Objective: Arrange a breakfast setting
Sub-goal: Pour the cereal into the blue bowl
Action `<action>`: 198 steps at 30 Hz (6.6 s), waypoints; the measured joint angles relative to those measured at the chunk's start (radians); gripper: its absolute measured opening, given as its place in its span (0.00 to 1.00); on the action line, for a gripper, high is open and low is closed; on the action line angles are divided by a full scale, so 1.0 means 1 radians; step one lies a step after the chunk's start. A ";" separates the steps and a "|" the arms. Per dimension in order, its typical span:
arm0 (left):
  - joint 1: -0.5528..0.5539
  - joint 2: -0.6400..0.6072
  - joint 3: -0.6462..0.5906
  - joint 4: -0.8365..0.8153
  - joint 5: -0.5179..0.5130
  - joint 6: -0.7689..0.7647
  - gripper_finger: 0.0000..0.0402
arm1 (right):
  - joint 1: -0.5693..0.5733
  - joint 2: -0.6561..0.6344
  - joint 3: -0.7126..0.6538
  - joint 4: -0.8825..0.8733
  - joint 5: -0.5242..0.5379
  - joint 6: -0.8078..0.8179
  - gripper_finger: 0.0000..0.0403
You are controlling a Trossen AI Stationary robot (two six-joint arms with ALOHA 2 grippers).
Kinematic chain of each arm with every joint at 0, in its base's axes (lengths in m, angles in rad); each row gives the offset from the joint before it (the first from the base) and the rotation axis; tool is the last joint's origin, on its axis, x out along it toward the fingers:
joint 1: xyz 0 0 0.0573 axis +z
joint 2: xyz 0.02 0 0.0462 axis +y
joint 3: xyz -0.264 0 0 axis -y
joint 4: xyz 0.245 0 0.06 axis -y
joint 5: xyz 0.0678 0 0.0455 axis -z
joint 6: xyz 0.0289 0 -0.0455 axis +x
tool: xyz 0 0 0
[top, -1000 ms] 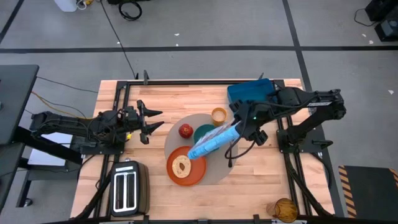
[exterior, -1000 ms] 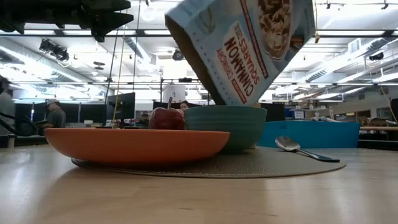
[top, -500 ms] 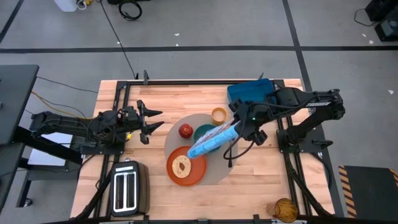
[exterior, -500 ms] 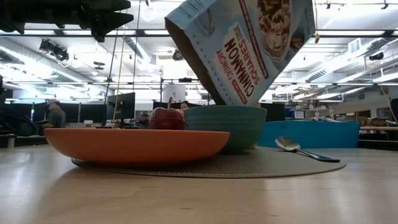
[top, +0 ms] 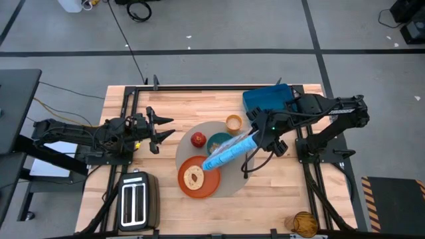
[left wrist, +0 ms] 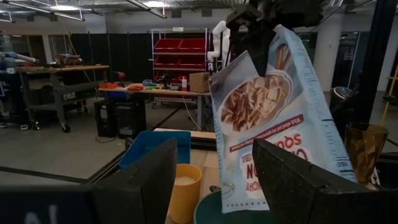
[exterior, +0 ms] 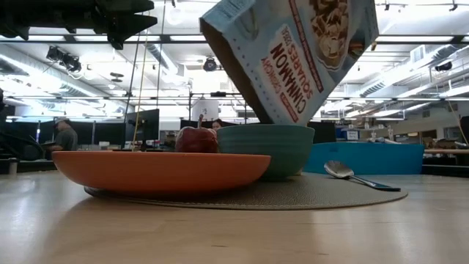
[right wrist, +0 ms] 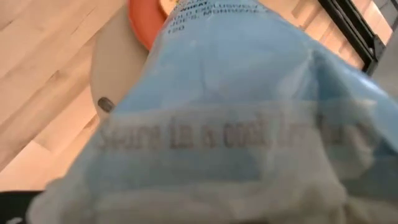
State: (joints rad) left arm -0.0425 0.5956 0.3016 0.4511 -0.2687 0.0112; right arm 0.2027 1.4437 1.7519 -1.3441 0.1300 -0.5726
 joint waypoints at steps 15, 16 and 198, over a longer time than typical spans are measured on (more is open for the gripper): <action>0.000 0.000 0.000 0.000 0.000 0.000 0.54 | 0.014 -0.006 0.000 0.005 0.025 0.025 0.38; 0.000 0.000 0.000 0.000 0.000 0.000 0.54 | 0.016 -0.006 0.000 0.005 0.031 0.020 0.38; 0.091 0.719 0.306 0.719 0.422 0.087 0.76 | -0.349 -0.008 -1.120 2.904 -0.472 0.611 0.38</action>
State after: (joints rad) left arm 0.0481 1.3150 0.6074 1.1701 0.1536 0.0984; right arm -0.1463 1.4358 0.6323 1.5597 -0.3416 0.0386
